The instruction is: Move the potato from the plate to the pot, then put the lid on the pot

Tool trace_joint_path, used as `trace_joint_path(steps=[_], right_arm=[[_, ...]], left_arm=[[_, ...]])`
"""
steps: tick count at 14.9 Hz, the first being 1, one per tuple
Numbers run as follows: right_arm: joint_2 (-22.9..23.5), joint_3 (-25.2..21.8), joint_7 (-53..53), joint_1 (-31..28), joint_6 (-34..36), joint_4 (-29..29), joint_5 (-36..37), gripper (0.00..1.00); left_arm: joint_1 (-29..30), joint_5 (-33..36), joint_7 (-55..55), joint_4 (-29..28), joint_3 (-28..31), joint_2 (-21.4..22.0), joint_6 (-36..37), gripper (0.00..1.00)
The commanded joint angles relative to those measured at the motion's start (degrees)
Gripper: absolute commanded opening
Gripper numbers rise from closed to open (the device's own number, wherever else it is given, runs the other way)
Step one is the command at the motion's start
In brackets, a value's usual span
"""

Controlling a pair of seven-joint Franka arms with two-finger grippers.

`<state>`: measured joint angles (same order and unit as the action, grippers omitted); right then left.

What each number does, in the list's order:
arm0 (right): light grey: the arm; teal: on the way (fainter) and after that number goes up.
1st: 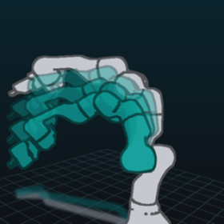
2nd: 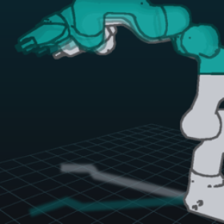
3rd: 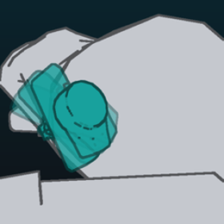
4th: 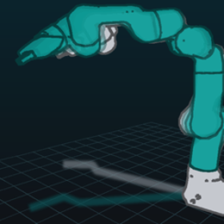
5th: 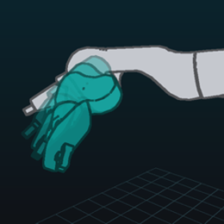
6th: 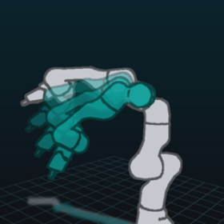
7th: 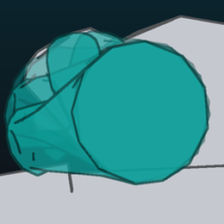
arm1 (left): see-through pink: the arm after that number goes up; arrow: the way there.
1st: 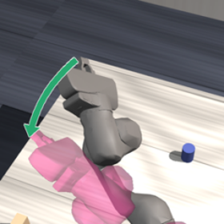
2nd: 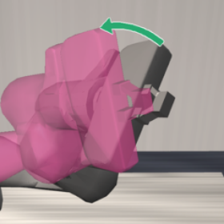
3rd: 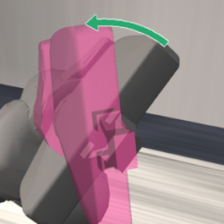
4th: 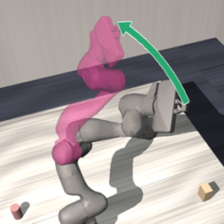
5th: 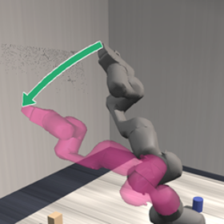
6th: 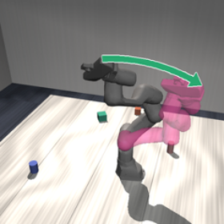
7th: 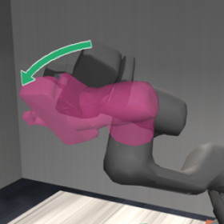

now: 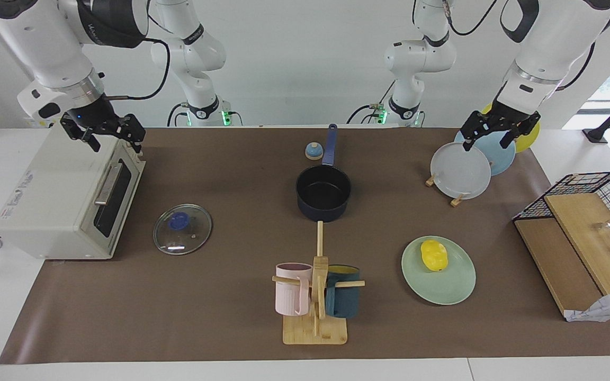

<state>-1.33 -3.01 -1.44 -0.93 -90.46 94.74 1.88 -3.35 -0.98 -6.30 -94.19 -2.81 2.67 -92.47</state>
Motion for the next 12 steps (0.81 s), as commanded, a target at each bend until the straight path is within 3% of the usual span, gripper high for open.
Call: trace_joint_path(steps=[1,9,10,12], right_arm=[[-0.69,0.11,1.0,-0.39,-0.42,0.63,-0.92,1.0],[-0.69,0.11,1.17,-0.39,-0.77,0.63,-0.92,1.0],[-0.69,0.11,1.17,-0.39,-0.86,0.63,-1.0,1.0],[-0.69,0.11,0.22,-0.21,-0.78,0.63,-0.92,1.0]], left_arm=[[0.71,0.1,0.06,-0.91,-0.53,0.67,-0.26,1.0],[0.8,0.01,-0.2,-1.17,-0.53,-0.03,-4.56,1.0],[0.8,-0.77,-0.2,-0.21,-0.53,-1.6,-4.48,1.0],[0.8,-2.01,-0.2,6.09,-0.44,-9.31,-3.86,1.0]])
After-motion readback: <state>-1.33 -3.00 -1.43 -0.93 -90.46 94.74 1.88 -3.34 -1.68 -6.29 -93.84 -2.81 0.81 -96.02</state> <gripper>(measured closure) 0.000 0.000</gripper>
